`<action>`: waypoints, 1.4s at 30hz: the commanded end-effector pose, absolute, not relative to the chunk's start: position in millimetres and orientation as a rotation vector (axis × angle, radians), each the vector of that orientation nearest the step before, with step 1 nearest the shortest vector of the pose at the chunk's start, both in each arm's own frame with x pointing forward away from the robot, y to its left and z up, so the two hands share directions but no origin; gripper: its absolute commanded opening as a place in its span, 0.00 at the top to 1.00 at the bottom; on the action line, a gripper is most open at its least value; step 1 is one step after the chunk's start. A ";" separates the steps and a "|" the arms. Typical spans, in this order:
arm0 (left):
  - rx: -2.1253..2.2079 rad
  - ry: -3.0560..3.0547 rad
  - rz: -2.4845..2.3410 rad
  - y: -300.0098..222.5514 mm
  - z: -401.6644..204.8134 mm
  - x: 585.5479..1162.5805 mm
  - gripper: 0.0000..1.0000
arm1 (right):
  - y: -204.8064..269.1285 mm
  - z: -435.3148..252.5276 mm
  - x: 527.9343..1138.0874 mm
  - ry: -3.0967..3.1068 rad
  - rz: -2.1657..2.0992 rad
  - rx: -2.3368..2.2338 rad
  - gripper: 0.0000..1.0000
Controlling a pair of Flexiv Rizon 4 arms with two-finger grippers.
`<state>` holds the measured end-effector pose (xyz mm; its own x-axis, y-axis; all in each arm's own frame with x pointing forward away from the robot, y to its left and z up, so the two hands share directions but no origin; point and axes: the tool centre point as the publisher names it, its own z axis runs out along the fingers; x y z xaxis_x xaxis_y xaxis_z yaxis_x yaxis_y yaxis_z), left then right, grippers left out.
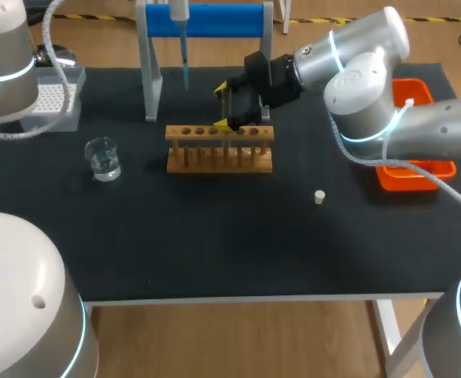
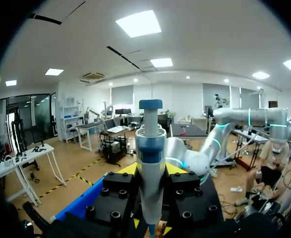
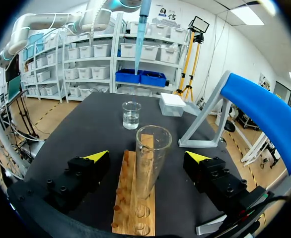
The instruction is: Invert the test tube, pick up the pipette, mount the tip to pipette, aspirate from beaker and dispense into the tube, eject the tip, return the pipette, and cap with the stopper.
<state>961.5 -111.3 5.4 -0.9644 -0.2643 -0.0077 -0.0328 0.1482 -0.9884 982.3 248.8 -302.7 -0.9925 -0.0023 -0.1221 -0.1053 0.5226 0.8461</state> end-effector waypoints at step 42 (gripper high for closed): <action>-0.281 2.257 -2.064 -175.5 -0.3 986.4 1.00 | 248.0 -301.8 983.2 2.654 1.480 -0.096 0.00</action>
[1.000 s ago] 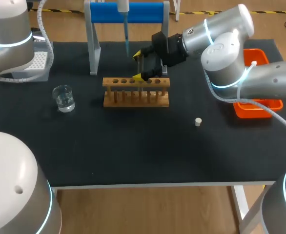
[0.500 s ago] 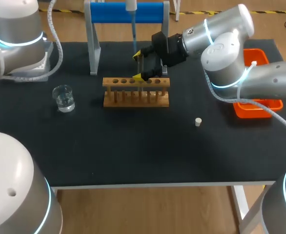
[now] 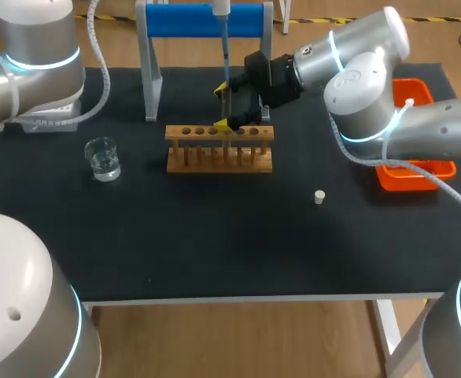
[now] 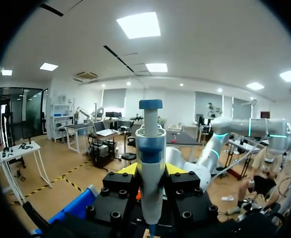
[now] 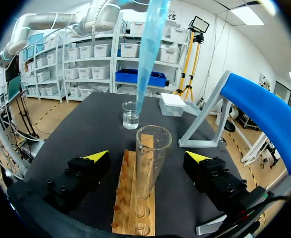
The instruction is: Invert the test tube, pick up the pipette, mount the tip to pipette, aspirate from beaker and dispense into the tube, eject the tip, return the pipette, and cap with the stopper.
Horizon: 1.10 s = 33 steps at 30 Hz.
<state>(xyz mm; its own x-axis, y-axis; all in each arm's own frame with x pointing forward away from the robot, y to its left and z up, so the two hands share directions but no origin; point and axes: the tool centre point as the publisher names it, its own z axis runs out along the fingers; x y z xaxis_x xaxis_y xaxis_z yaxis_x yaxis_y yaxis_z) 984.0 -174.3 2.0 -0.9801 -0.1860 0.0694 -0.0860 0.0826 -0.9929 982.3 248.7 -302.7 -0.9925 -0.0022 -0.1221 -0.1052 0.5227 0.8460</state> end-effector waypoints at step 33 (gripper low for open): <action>-0.287 2.249 -2.045 -174.6 -24.6 990.7 1.00 | 248.0 -301.8 983.2 2.654 1.480 -0.096 0.00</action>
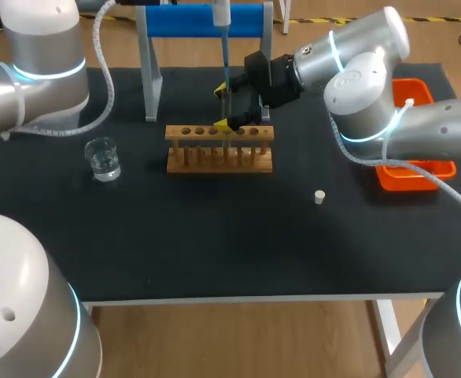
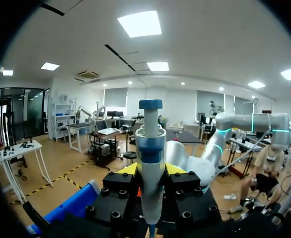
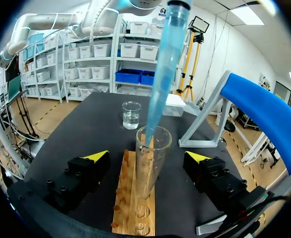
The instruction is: Invert the test tube, pick up the pipette, mount the tip to pipette, aspirate from beaker and dispense into the tube, eject the tip, return the pipette, and cap with the stopper.
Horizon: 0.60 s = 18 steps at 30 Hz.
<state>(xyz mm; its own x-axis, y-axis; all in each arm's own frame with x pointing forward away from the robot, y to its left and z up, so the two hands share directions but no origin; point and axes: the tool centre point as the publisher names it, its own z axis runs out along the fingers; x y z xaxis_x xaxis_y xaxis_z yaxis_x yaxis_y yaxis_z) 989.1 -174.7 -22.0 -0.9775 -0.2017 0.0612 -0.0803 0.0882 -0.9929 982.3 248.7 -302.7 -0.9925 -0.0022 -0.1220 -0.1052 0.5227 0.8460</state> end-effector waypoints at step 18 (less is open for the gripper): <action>-0.228 2.244 -1.954 -174.8 -26.5 991.8 1.00 | 248.0 -301.8 983.2 2.654 1.480 -0.096 0.00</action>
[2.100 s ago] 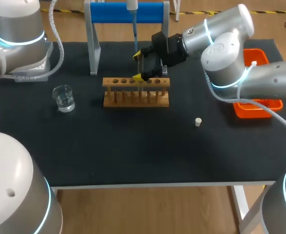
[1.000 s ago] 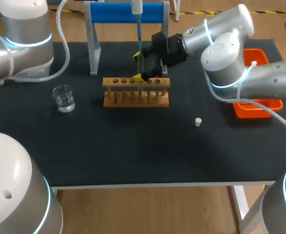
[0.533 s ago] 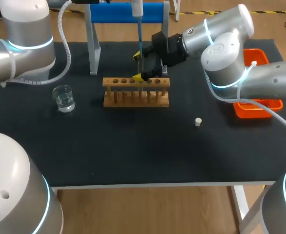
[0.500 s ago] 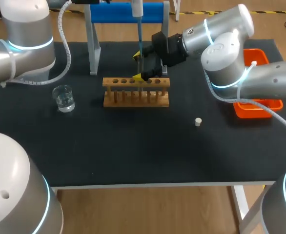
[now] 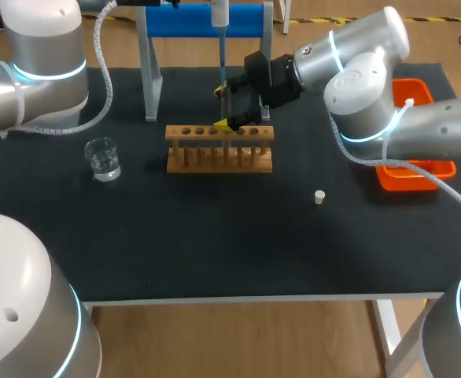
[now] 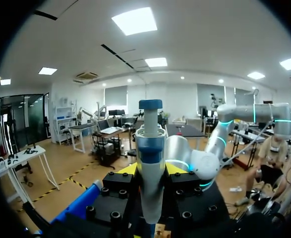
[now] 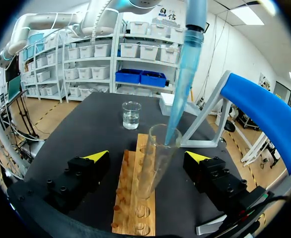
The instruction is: Invert the test tube, pick up the pipette, mount the tip to pipette, aspirate from beaker and dispense into the tube, eject the tip, return the pipette, and cap with the stopper.
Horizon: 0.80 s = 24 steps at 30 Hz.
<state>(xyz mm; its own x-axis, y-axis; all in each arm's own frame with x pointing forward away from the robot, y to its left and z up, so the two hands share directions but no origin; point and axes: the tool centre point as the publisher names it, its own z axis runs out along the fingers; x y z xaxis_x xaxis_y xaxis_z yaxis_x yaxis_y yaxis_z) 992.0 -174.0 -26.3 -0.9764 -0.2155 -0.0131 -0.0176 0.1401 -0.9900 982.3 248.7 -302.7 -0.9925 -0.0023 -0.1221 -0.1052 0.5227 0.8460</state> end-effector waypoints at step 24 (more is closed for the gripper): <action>-0.198 2.212 -2.061 -177.3 -26.4 986.6 1.00 | 248.0 -301.8 983.2 2.654 1.480 -0.096 0.00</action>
<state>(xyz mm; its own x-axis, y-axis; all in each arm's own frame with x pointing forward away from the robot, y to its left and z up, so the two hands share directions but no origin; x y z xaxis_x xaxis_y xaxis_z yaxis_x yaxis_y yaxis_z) 985.7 -178.2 -26.7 -0.9841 -0.1772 0.0076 -0.0191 0.0635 -0.9978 982.3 248.7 -302.7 -0.9925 -0.0022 -0.1220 -0.1052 0.5227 0.8460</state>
